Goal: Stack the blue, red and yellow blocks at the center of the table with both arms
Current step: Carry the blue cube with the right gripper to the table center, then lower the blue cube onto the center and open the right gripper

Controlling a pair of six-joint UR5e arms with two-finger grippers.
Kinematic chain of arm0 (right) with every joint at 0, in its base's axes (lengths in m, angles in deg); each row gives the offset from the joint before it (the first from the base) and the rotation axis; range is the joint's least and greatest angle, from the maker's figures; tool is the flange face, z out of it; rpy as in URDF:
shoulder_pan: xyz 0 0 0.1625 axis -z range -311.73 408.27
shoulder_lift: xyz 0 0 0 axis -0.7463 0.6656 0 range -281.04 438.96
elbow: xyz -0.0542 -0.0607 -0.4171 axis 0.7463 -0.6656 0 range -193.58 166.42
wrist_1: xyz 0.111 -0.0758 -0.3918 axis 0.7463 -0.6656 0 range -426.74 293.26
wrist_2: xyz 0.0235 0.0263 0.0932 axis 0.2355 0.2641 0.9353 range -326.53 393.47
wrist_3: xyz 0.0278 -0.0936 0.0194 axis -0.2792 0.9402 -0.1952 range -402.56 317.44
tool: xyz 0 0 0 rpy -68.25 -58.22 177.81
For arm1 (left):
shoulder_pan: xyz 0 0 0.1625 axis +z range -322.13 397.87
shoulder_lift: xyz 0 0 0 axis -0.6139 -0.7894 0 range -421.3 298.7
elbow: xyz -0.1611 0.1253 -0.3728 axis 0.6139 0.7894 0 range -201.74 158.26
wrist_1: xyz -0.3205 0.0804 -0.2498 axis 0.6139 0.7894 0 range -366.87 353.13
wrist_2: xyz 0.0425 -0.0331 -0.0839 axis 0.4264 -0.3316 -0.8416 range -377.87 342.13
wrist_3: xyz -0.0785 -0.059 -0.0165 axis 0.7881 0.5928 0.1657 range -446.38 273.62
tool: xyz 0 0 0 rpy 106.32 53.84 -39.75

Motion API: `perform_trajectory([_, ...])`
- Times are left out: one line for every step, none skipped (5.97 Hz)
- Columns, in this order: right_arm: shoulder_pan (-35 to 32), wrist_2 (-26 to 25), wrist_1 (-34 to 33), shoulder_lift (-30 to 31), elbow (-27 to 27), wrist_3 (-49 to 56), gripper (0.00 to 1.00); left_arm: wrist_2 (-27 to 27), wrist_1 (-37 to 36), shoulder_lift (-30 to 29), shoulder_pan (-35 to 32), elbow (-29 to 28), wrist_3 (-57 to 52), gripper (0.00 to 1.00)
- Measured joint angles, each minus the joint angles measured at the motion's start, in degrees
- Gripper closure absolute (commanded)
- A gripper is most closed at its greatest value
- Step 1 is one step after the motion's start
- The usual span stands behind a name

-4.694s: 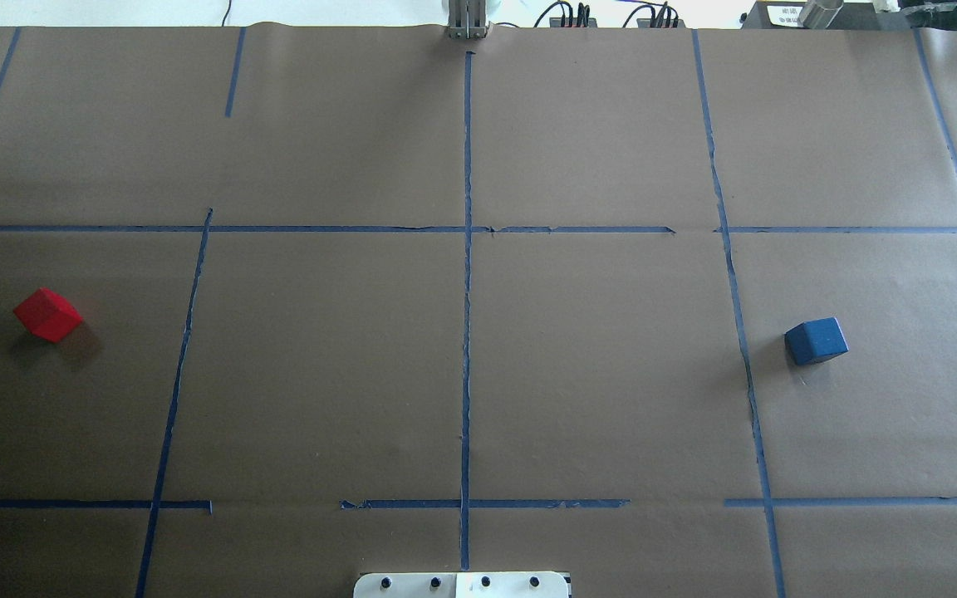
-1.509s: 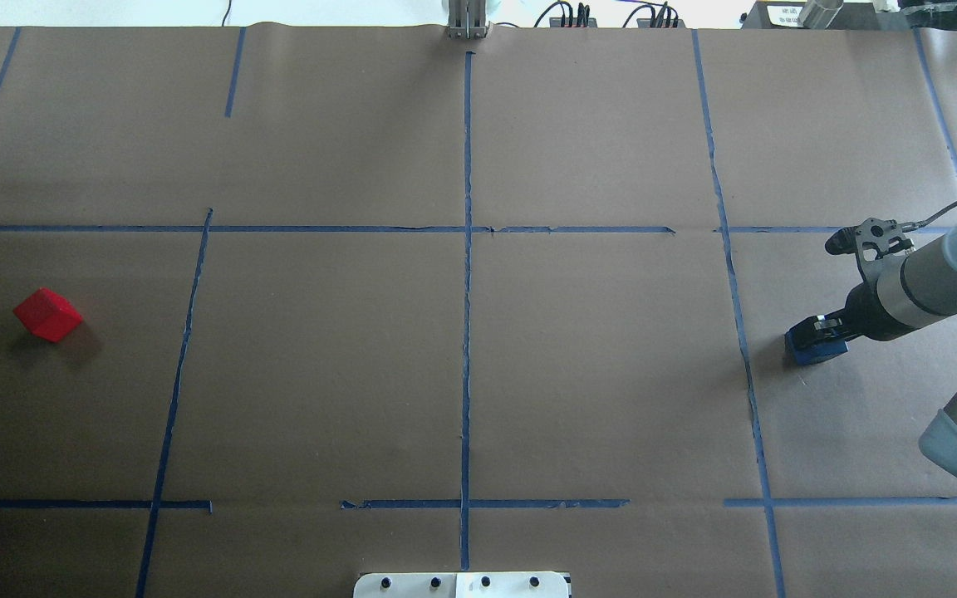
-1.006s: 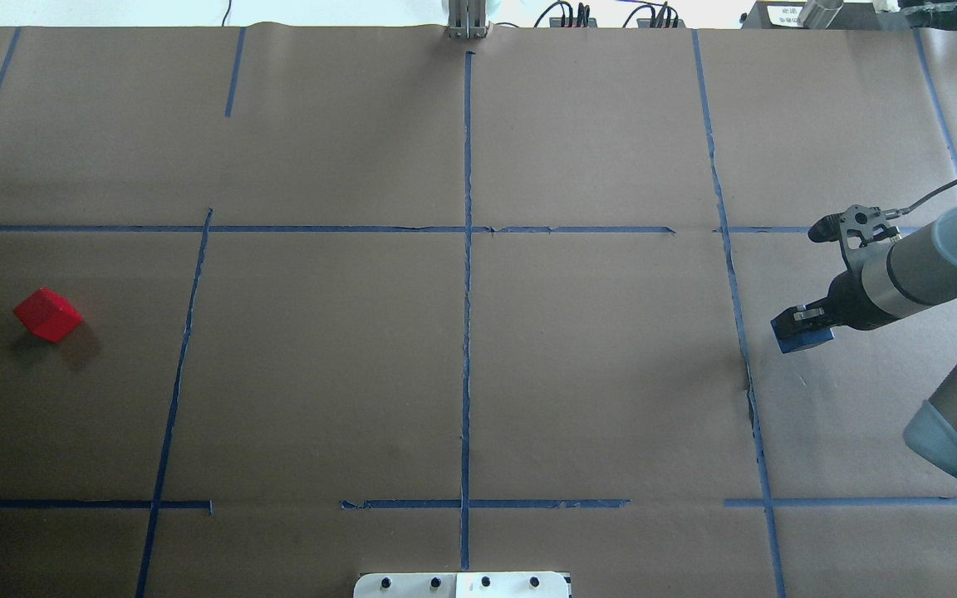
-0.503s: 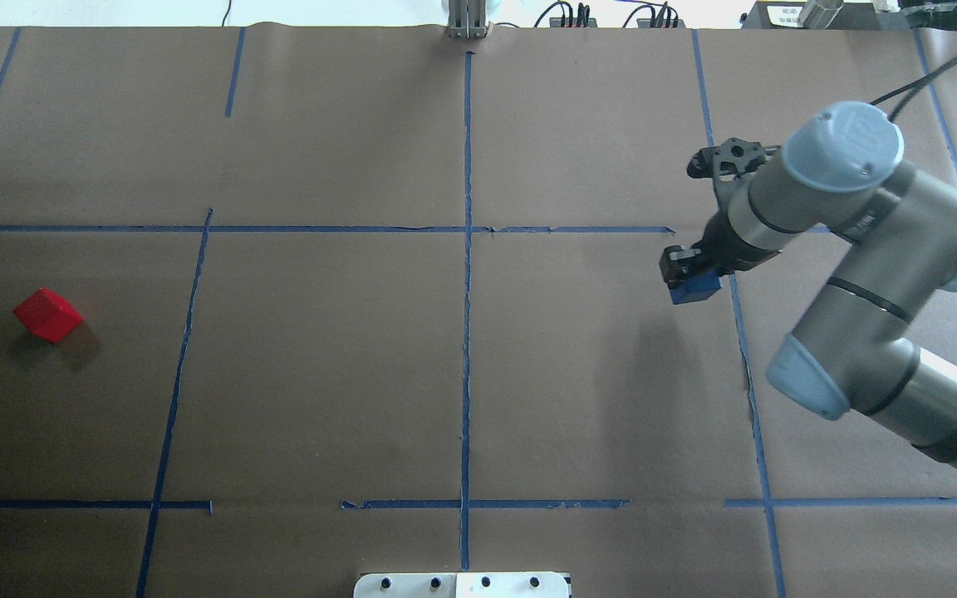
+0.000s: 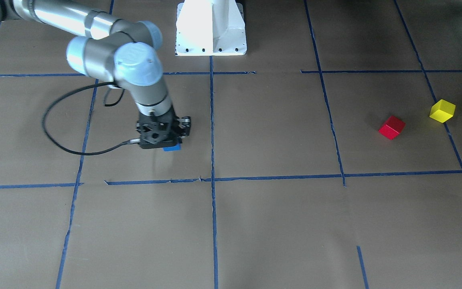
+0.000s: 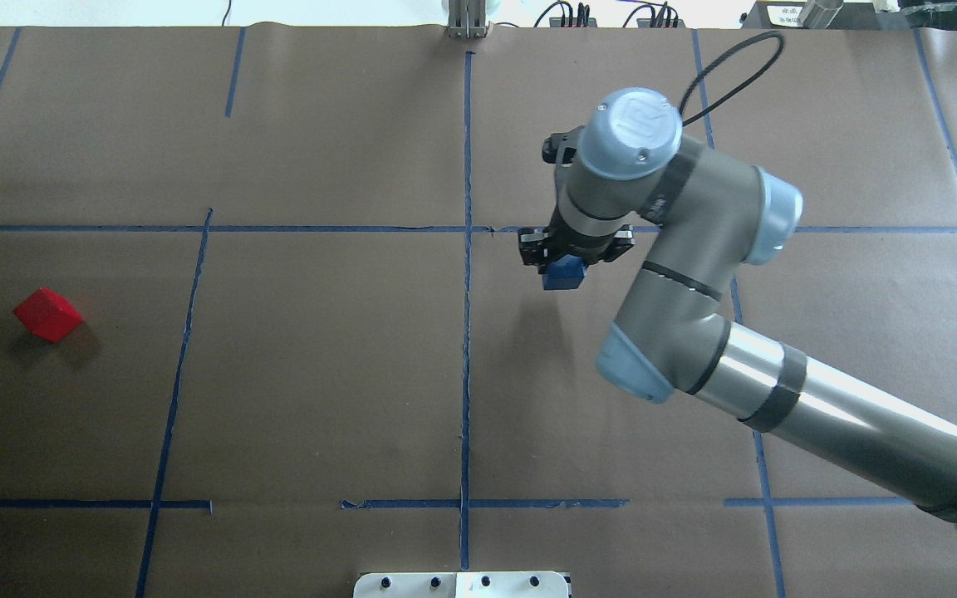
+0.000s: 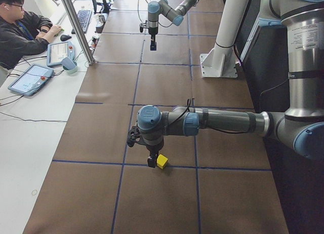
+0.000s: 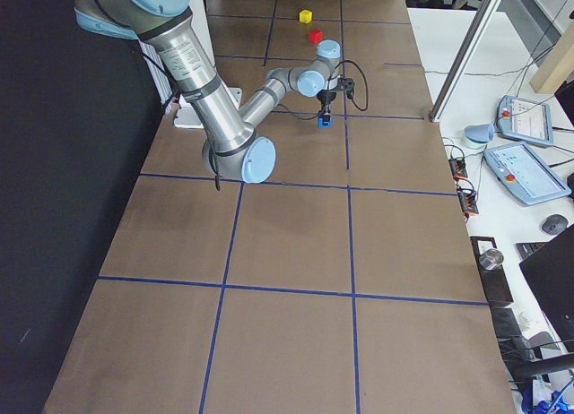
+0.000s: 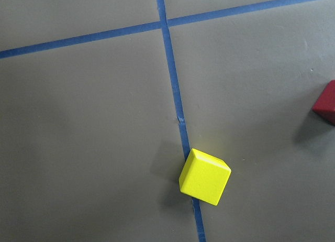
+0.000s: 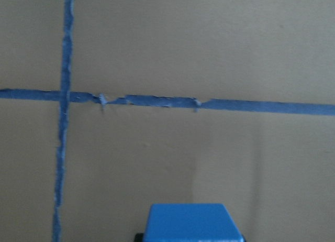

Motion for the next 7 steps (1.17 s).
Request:
perform_trajectory([2.25,-1.89,0.89,-4.37,-4.47,-2.78,0.81,0.00,0.00,0.01,0.00,0.01,0.00,0.00])
perform_trajectory([3.77,-3.12,1.77,-7.53,-8.21,-4.45,0.74,0.00,0.00,0.02,0.00,-0.01,0.00,0.00])
perform_trajectory([4.70,-3.86,2.23,-9.10,-10.44,-5.10,0.63,0.00,-0.03,0.05,0.00,-0.02,0.00,0.00])
perform_trajectory([5.23,-4.24,2.49,-9.50,-11.49,-5.19,0.37,0.00,-0.07,0.06,0.00,-0.03,0.00,0.00])
perform_trajectory([5.54,-4.47,2.57,-9.53,-12.12,-5.11,0.26,0.00,-0.08,0.07,0.00,-0.03,0.00,0.00])
perform_trajectory([5.72,-4.55,2.57,-9.48,-12.34,-5.04,0.01,0.00,-0.09,0.05,0.00,-0.03,0.00,0.00])
perform_trajectory([5.75,-4.58,2.59,-9.47,-12.38,-4.94,0.00,0.00,-0.09,0.03,0.03,-0.03,0.00,0.00])
